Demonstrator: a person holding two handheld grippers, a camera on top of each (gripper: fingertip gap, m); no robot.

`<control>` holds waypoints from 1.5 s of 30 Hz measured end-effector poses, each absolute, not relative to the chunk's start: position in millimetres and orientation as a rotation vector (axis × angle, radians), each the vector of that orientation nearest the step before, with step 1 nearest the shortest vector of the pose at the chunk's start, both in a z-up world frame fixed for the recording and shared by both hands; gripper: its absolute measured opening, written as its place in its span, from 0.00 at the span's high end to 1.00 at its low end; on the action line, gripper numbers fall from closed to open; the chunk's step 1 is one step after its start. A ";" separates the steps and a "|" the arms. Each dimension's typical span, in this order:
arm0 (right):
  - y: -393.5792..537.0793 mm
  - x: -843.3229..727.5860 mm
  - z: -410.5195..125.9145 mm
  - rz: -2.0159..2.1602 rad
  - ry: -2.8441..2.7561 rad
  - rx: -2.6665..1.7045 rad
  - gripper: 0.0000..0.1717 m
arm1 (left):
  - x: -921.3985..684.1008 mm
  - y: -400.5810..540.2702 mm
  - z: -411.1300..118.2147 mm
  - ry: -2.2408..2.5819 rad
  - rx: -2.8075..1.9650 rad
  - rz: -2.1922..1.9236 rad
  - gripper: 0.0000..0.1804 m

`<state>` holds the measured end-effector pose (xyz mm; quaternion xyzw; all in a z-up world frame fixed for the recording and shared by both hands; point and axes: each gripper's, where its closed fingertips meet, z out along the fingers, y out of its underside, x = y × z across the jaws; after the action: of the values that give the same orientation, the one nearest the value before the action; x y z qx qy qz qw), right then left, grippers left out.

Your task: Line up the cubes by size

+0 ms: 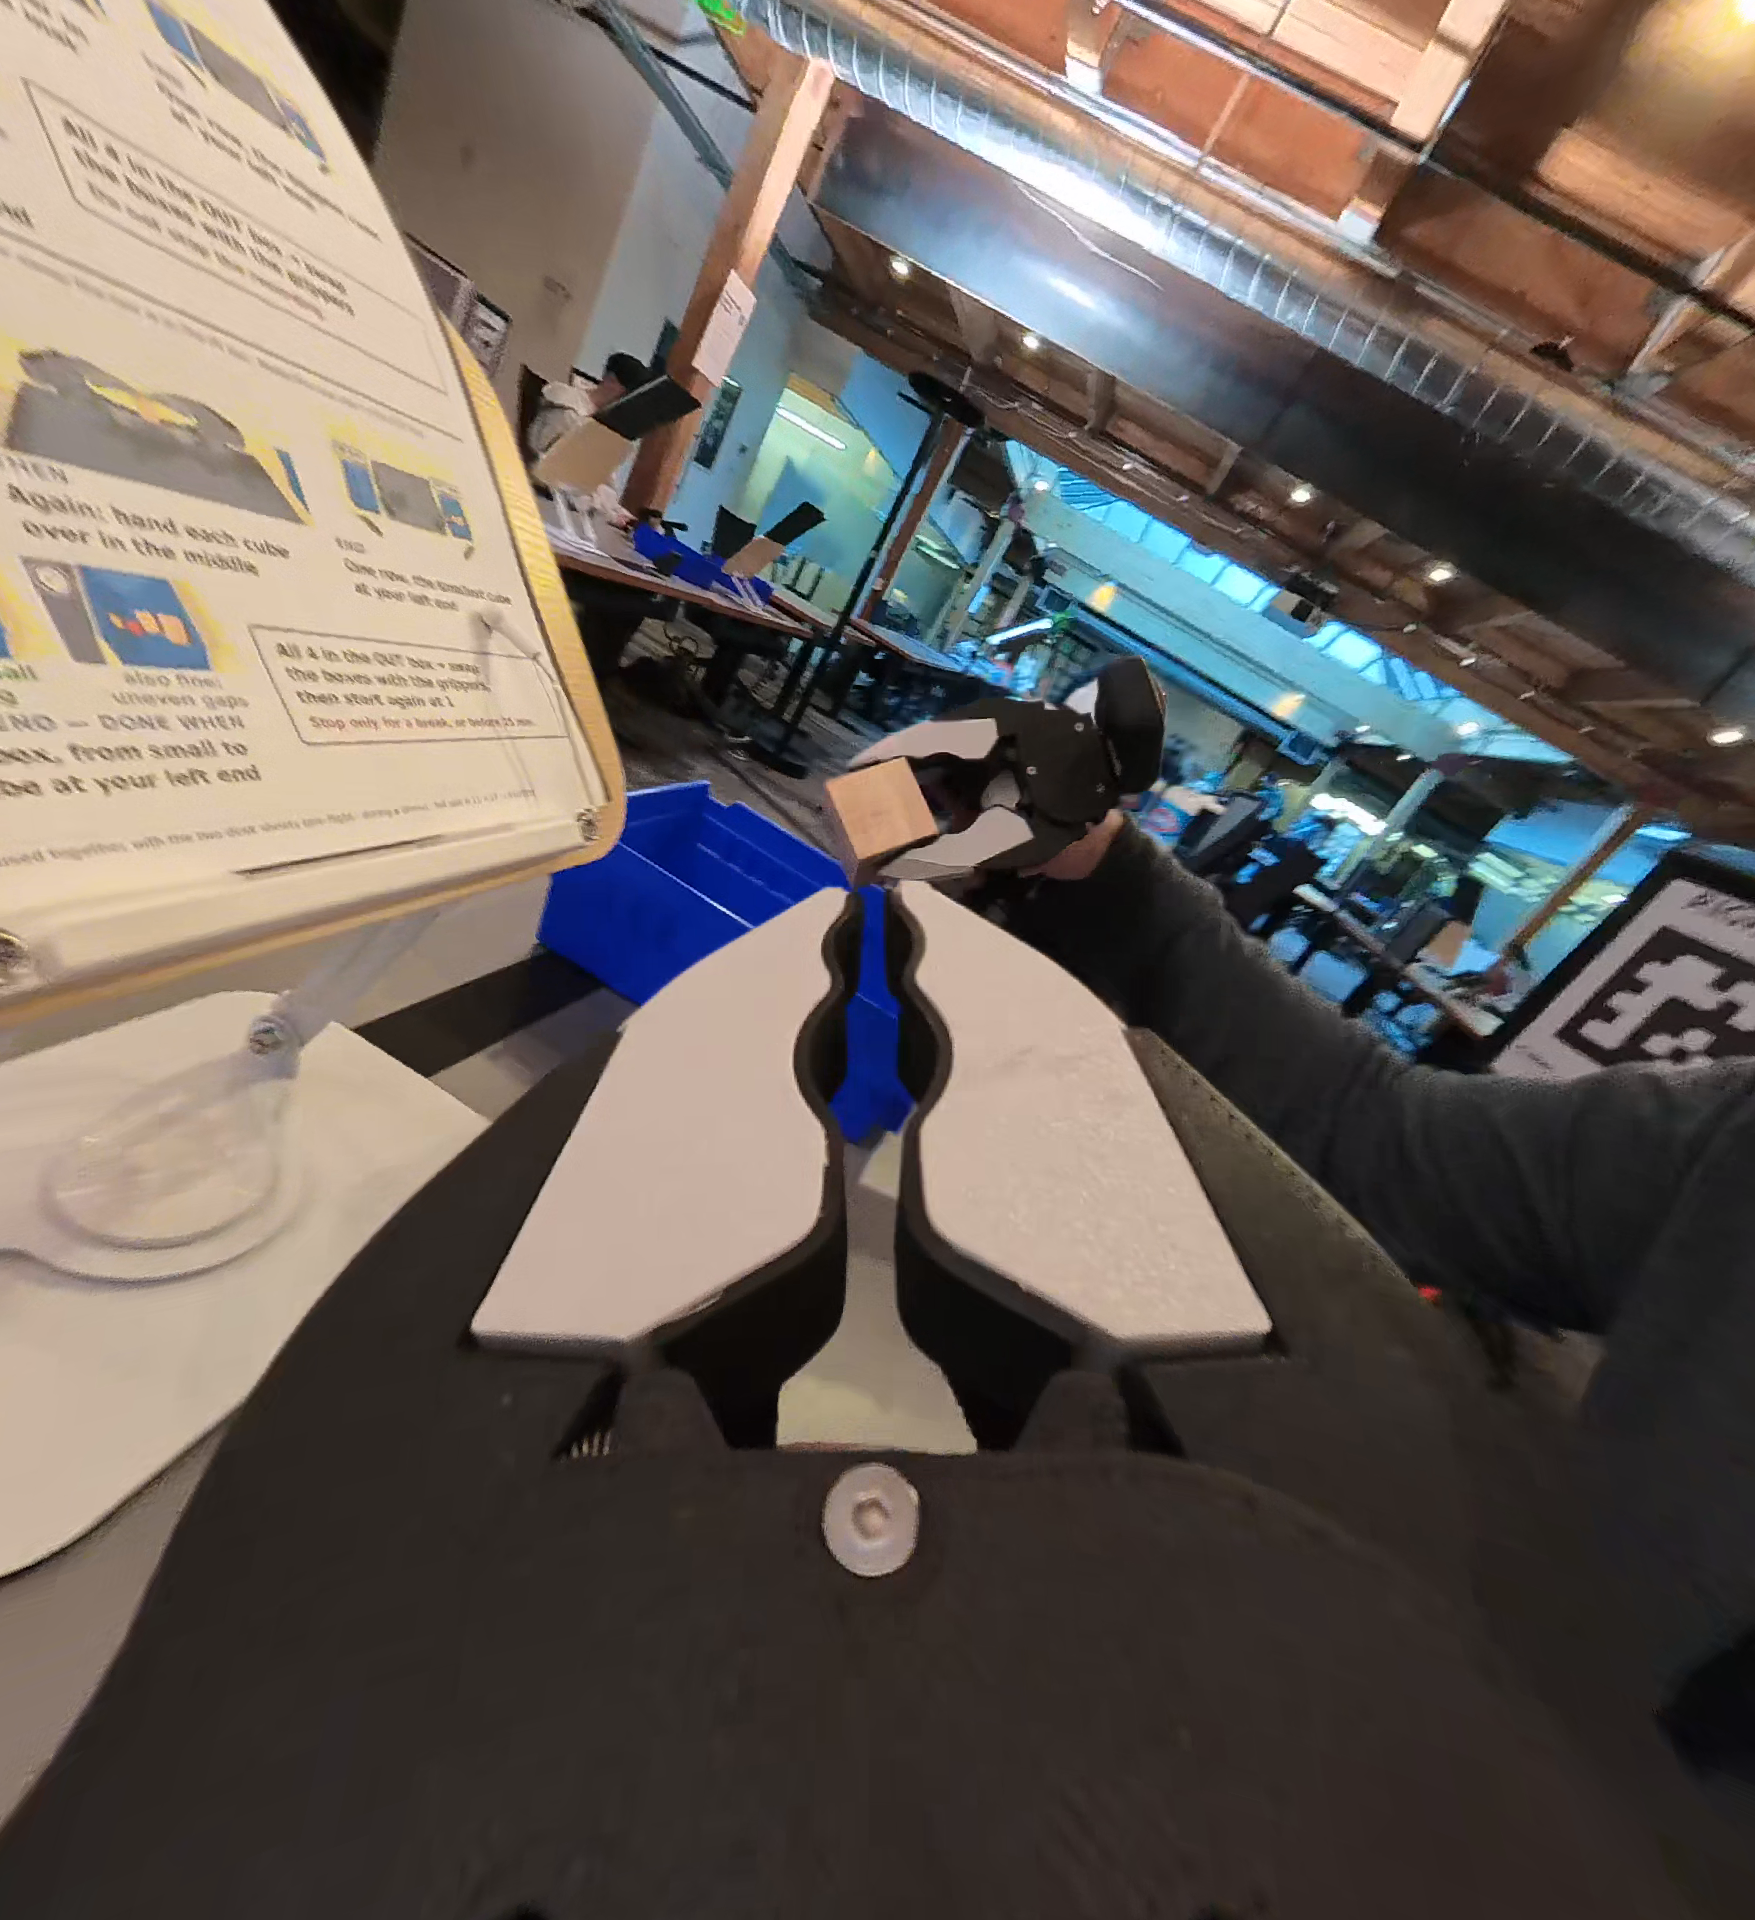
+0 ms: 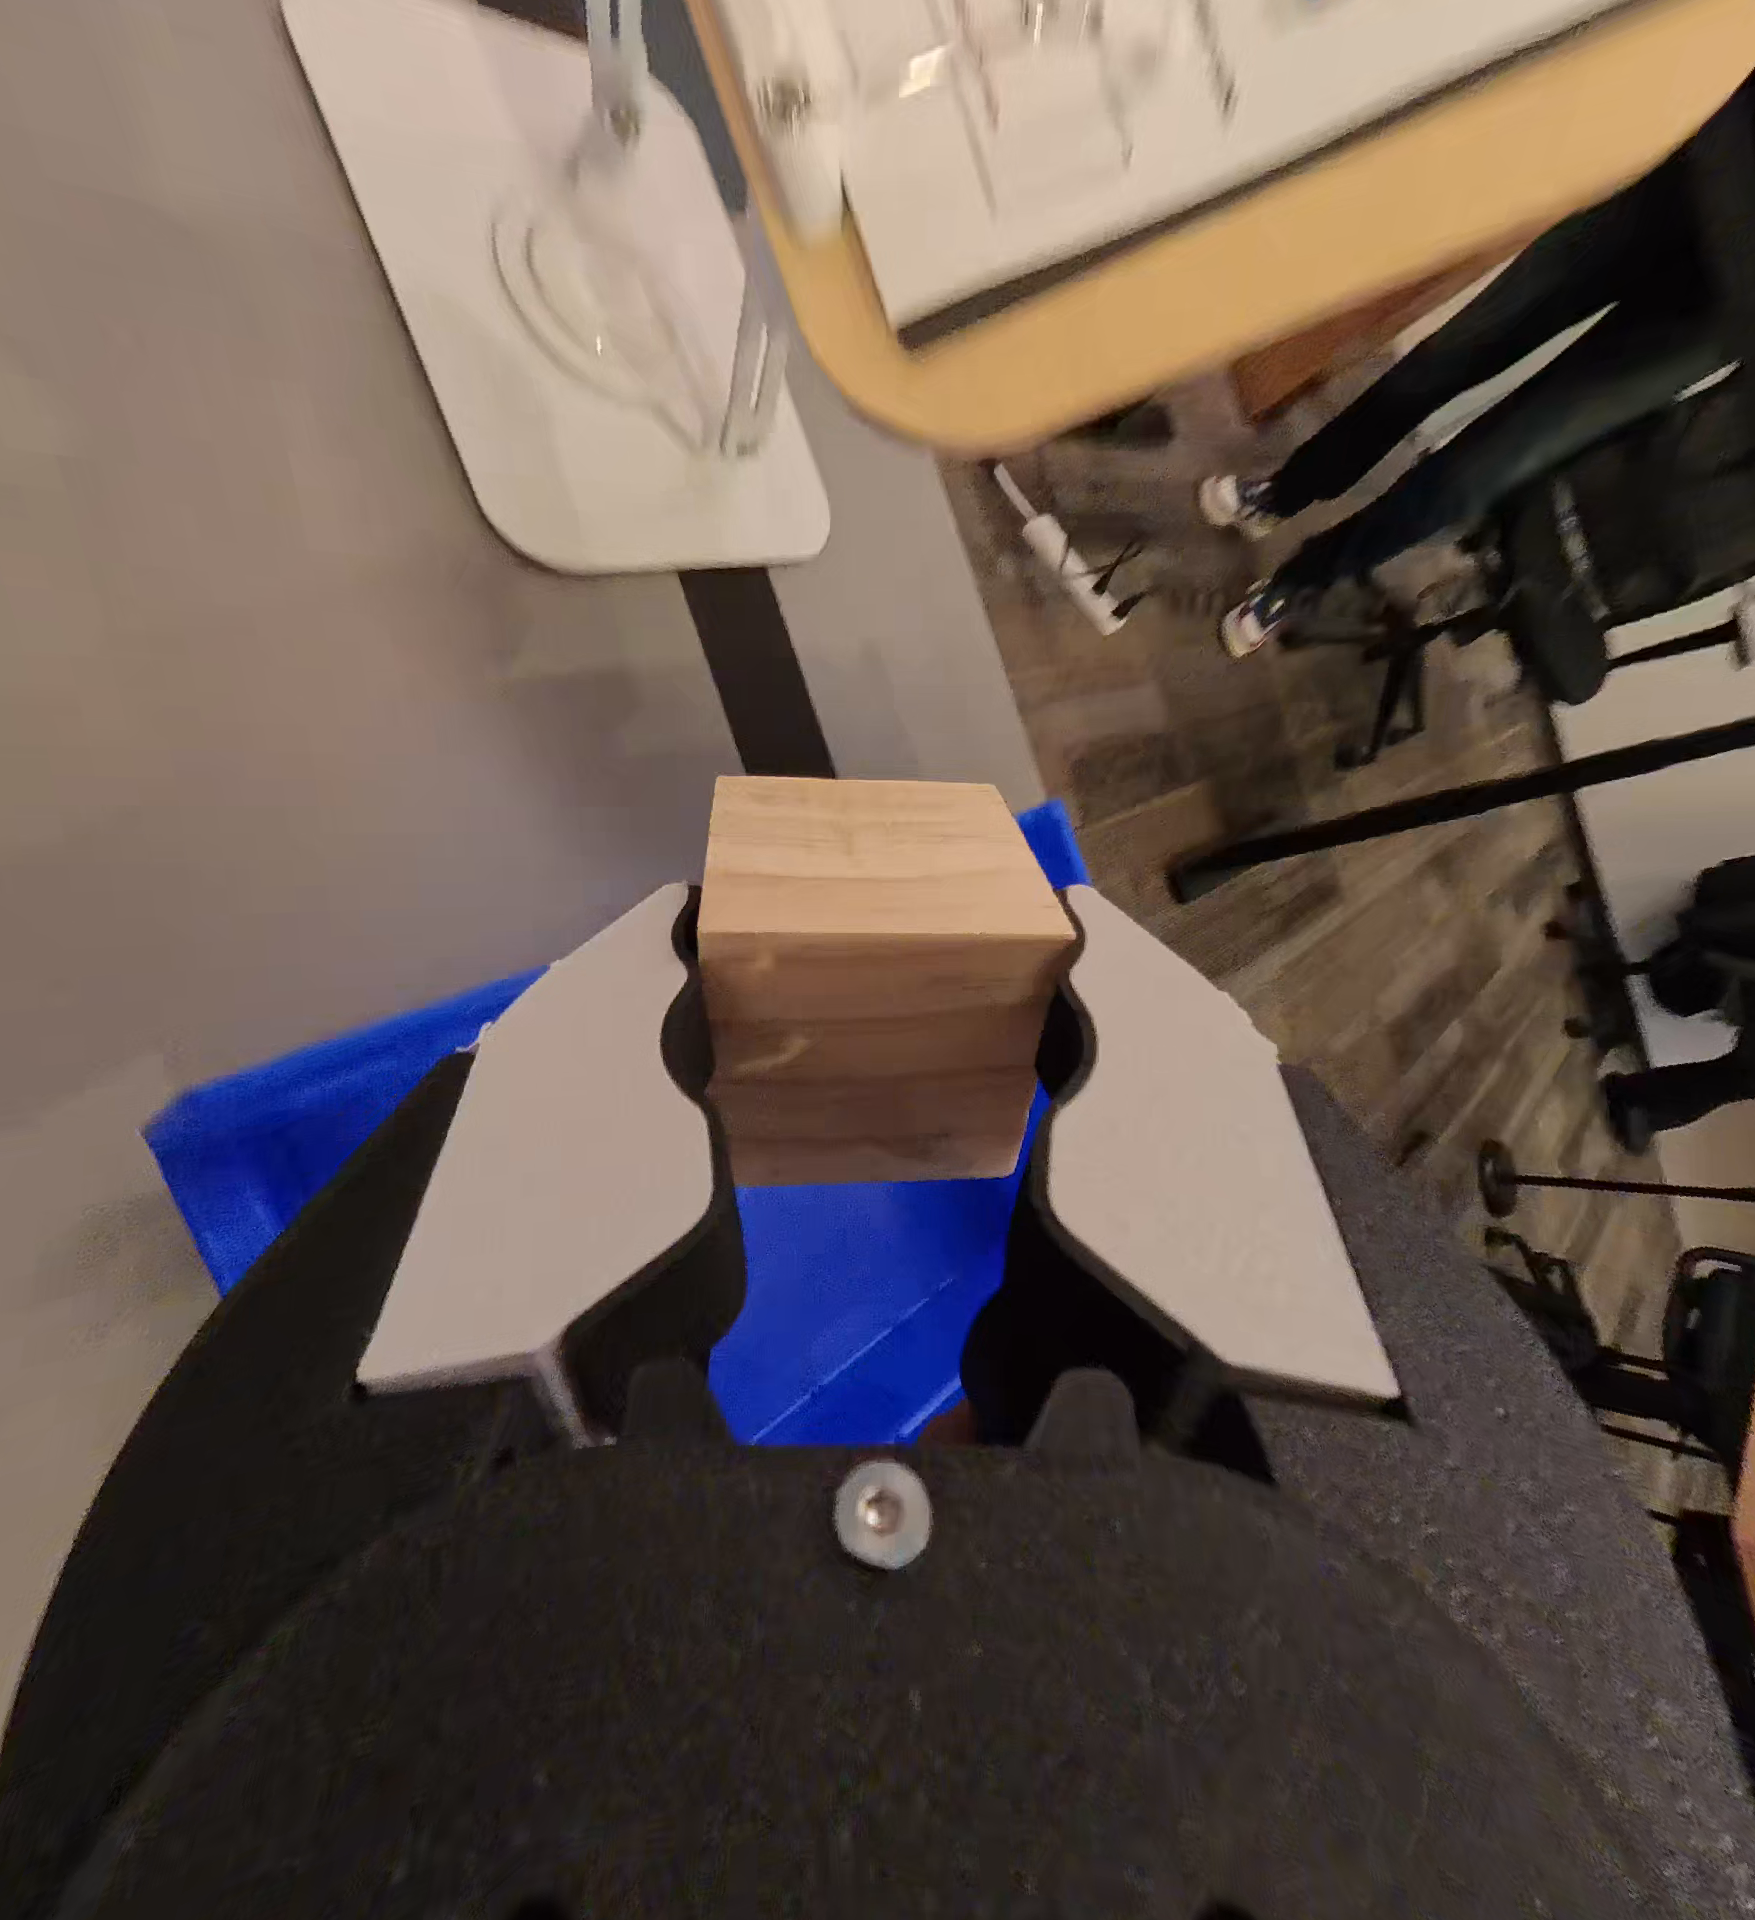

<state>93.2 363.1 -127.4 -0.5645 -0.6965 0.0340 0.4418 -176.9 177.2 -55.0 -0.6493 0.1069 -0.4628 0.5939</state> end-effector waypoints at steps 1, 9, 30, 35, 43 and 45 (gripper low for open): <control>370.6 96.7 -134.7 0.094 -1.748 -1.413 0.64 | -176.3 178.4 -56.1 0.260 -1.521 -1.038 1.00; 411.2 109.7 -206.5 0.151 -1.933 -1.572 0.64 | -174.9 174.3 -54.0 0.347 -1.578 -0.924 1.00; 398.6 111.6 -300.2 0.237 -2.372 -1.753 0.64 | -191.2 172.4 -47.3 0.313 -1.563 -0.896 0.98; 398.4 112.4 -301.5 0.234 -2.397 -1.779 0.64 | -189.9 172.9 -47.7 0.315 -1.567 -0.895 0.97; 396.2 110.5 -302.9 0.124 -2.495 -1.634 0.64 | -187.3 173.2 -47.5 0.324 -1.569 -0.890 0.97; 396.6 108.5 -302.8 0.102 -2.529 -1.587 0.65 | -186.3 173.7 -48.1 0.325 -1.571 -0.891 0.97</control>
<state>108.5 396.6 -302.8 -0.5296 -0.8440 0.0340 0.0768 -186.3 173.7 -48.1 -0.6797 0.1405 -0.3857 0.6078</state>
